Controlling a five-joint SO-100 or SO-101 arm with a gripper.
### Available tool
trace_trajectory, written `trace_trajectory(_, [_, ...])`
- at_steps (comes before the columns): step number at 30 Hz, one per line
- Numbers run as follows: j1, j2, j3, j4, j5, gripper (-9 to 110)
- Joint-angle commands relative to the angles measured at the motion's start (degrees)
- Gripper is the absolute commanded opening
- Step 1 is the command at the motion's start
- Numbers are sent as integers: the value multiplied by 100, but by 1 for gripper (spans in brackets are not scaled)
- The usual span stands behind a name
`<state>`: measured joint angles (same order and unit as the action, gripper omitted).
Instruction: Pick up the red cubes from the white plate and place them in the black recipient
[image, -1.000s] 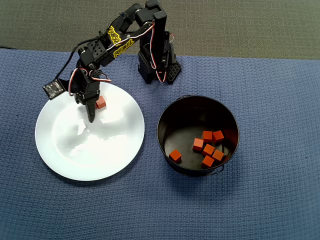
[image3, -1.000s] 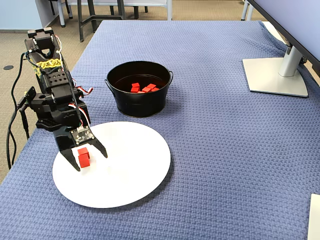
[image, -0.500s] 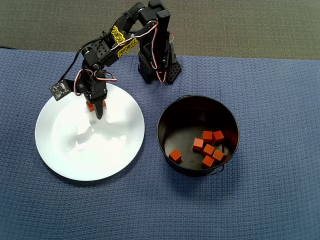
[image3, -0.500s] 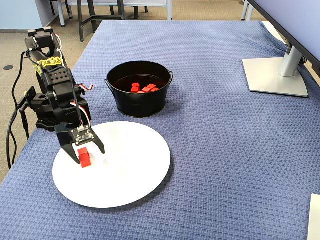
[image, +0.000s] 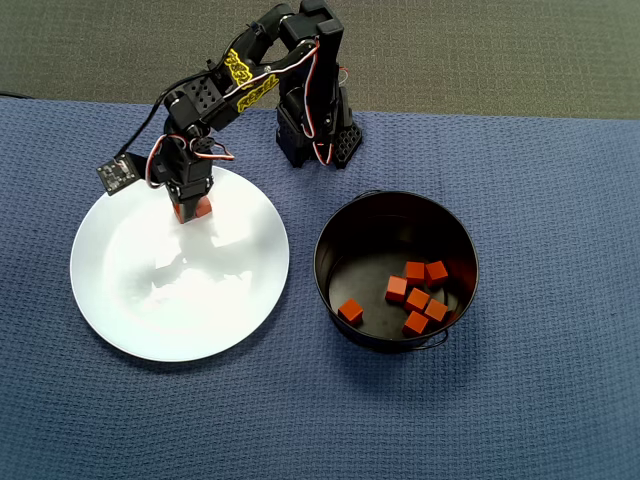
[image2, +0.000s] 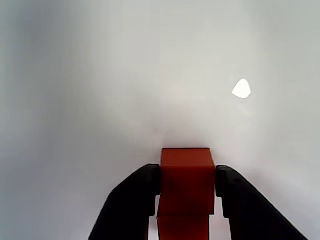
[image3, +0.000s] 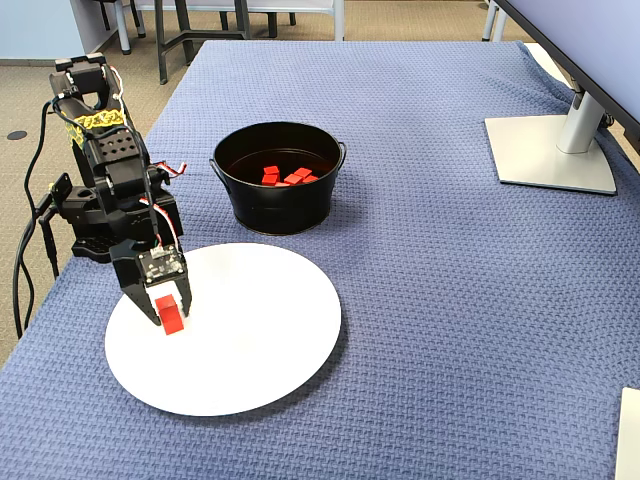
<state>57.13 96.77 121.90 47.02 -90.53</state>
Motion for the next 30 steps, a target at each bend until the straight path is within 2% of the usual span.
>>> trace_trajectory(1, [-246,290,-246,-26,387,0])
trace_trajectory(12, [-1775,1582,-2285,2522,3832,0])
trace_trajectory(16, [-2549,1890,-2918,2856,5291,0])
trace_trajectory(20, [-3393,1907,-3270,2646,6513,0])
trace_trajectory(30, [-6231,1696,-3349,3243,8323,0])
